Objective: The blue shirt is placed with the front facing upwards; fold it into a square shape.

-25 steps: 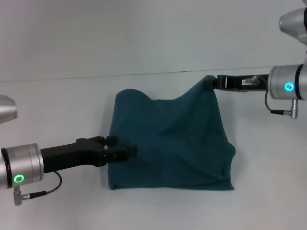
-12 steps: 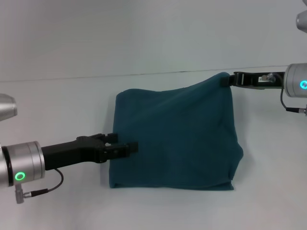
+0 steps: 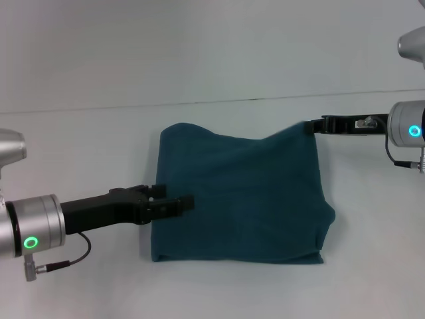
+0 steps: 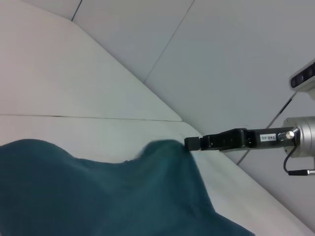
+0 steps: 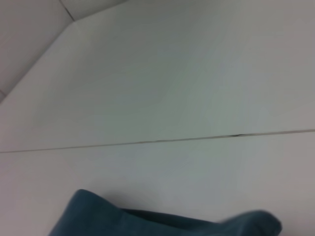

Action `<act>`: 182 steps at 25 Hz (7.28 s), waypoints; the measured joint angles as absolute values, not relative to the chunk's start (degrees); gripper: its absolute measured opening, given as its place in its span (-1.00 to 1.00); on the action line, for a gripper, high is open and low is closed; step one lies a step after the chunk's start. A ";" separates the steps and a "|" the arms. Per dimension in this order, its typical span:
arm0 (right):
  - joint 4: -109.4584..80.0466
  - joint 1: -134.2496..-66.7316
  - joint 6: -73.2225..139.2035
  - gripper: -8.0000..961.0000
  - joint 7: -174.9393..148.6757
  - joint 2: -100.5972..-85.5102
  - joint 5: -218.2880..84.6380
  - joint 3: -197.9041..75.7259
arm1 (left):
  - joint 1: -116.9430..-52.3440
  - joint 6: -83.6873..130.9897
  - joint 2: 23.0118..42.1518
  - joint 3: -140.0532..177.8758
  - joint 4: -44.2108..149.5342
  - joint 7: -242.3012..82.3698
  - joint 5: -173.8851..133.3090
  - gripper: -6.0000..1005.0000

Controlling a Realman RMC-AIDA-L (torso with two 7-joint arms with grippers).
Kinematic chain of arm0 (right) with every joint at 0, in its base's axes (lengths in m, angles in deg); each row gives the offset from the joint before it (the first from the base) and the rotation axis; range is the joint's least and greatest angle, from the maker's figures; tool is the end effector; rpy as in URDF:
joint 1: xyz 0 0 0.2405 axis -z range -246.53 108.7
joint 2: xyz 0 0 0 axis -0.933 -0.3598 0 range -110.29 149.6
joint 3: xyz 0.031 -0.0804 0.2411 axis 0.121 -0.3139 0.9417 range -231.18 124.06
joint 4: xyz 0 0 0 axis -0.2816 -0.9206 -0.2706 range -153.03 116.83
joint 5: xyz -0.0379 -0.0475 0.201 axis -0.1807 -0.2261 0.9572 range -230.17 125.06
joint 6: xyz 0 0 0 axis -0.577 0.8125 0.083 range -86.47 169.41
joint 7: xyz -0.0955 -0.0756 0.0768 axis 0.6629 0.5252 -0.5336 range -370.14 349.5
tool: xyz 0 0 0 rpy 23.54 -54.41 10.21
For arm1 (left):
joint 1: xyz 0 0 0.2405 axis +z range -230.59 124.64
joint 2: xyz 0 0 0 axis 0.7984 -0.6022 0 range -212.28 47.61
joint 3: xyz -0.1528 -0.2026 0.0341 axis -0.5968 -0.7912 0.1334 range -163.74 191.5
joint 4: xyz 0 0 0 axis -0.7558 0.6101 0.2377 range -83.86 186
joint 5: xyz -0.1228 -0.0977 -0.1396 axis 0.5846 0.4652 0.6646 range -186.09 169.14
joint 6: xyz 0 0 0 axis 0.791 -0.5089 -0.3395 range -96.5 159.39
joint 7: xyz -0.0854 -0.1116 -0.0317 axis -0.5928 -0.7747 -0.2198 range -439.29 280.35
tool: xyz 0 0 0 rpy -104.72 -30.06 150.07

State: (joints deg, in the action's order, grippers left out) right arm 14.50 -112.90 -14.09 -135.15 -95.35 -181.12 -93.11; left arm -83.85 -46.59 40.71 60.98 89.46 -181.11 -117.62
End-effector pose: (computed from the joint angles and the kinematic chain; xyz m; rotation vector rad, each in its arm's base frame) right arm 0.2657 0.4396 0.0240 -2.1135 1.3639 0.4210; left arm -0.2415 0.3462 -0.0348 -2.5629 -1.1510 -0.7746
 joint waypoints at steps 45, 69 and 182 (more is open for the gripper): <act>26.14 -96.16 -47.03 0.51 -136.40 -92.20 -174.30 -91.97 | -83.48 -45.20 40.87 60.63 87.92 -180.72 -117.83 0.86; 11.61 -100.72 -38.46 0.23 -135.19 -92.44 -175.17 -92.67 | -83.21 -45.17 40.54 60.63 87.90 -180.56 -119.50 0.87; 15.12 -111.87 -26.57 -0.98 -127.51 -96.02 -180.16 -95.40 | -86.75 -47.94 41.42 61.71 81.36 -177.64 -120.00 0.86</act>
